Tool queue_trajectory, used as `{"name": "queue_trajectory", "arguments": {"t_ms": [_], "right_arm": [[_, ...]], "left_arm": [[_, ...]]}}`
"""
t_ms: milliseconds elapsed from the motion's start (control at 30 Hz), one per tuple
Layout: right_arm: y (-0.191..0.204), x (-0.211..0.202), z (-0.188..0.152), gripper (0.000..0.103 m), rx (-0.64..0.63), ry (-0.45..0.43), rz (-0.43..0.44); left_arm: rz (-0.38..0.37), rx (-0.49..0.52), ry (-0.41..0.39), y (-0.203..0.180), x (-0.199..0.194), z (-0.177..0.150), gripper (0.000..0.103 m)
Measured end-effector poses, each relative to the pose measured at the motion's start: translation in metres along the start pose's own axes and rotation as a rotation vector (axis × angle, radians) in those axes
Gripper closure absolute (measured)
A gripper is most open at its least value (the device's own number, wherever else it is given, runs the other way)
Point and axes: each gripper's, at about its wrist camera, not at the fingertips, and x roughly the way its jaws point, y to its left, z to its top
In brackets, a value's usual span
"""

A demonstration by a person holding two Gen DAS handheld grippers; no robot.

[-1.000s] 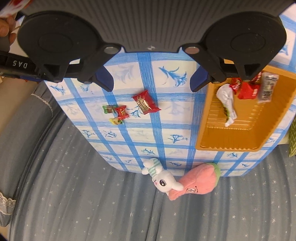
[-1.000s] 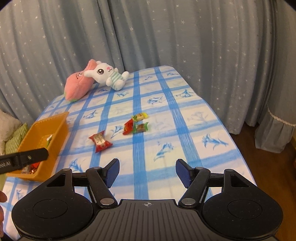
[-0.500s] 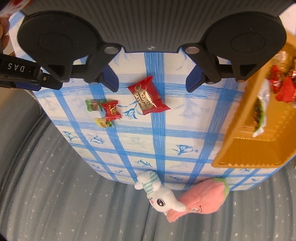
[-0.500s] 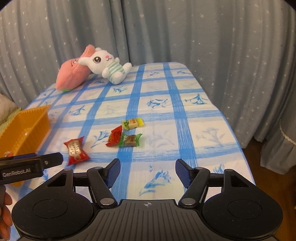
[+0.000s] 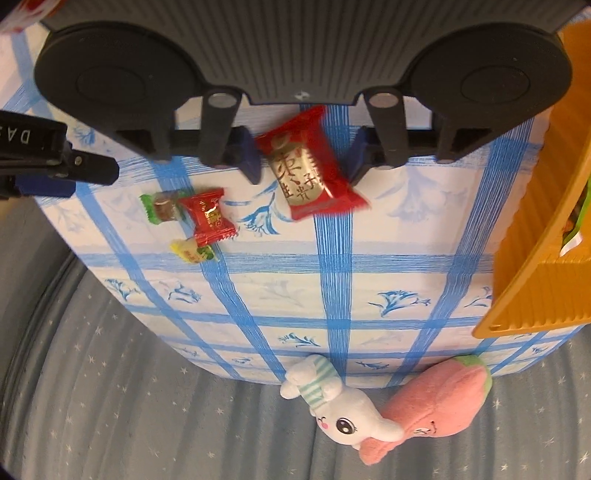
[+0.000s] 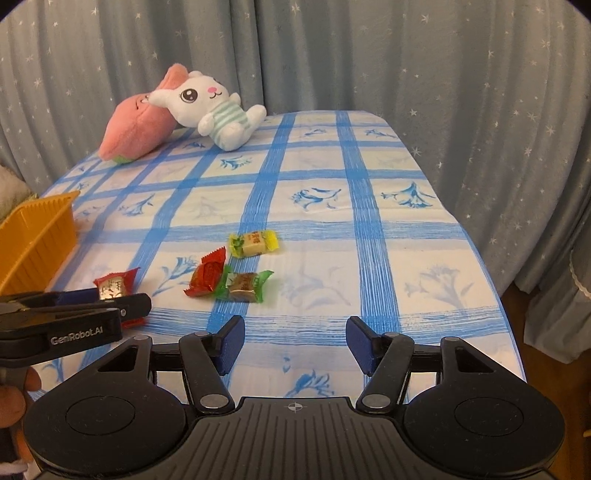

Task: Organize snacks
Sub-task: 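Grasp the red gold-printed candy with the left tool while the right tool grasps a green-wrapped candy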

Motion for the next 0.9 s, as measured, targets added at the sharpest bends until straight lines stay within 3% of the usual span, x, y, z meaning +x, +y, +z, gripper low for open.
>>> {"name": "queue_trajectory", "arguments": {"t_ms": [33,200,767,900], "right_arm": [[0.000,0.002,0.000,0.042,-0.007,0.001,0.002],[0.006,0.011,0.005,0.044,-0.055,-0.009,0.026],[0.029,0.058,0.015,0.051,-0.277,-0.039,0.044],[0.028,0.062,0.018,0.064,-0.262,-0.043,0.076]], "left_arm": [[-0.001,0.010,0.000,0.000,0.000,0.000,0.071],[-0.029,0.032,0.014,0.001,-0.009,-0.003,0.077],[-0.101,0.060,0.069,0.010,-0.038,-0.016,0.077],[-0.102,0.071,0.058,0.009,-0.039,-0.017,0.075]]}}
